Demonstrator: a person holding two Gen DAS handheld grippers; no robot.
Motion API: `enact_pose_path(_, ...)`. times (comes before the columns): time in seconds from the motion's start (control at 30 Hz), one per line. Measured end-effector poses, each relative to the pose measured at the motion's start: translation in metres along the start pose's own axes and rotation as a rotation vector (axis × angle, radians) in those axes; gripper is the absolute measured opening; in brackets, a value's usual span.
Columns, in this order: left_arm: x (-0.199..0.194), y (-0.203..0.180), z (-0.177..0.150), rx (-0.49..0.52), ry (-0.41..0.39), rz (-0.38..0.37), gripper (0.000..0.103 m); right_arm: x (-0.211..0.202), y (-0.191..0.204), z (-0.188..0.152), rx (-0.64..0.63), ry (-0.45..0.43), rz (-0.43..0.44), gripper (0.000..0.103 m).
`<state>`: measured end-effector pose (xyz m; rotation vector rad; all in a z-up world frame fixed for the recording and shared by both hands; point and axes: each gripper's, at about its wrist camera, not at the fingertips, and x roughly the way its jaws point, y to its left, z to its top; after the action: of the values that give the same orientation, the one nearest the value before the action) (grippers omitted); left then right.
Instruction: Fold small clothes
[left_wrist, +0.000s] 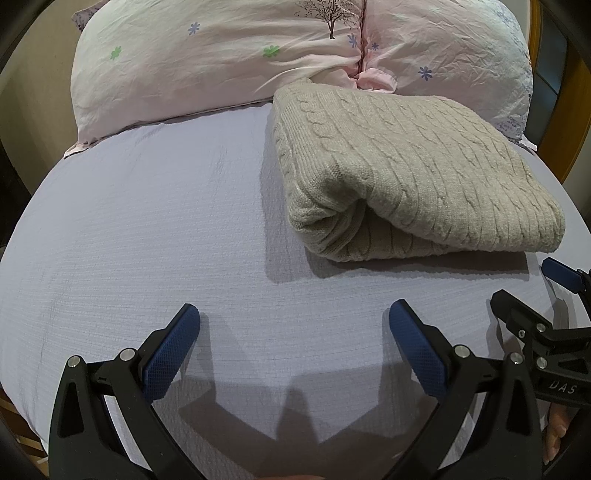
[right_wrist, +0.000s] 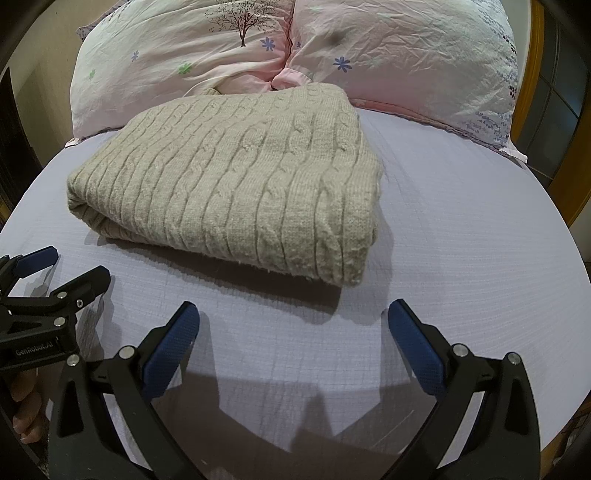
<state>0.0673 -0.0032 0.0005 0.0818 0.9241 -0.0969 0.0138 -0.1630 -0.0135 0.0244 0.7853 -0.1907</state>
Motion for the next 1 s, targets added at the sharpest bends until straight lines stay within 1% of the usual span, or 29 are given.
enact_pose_path(1.0,0.0000,0.0032,-0.0002,-0.002,0.014,0.001,0.102,-0.0001,0.0006,-0.0002,0.003,-0.001,-0.002,0.101)
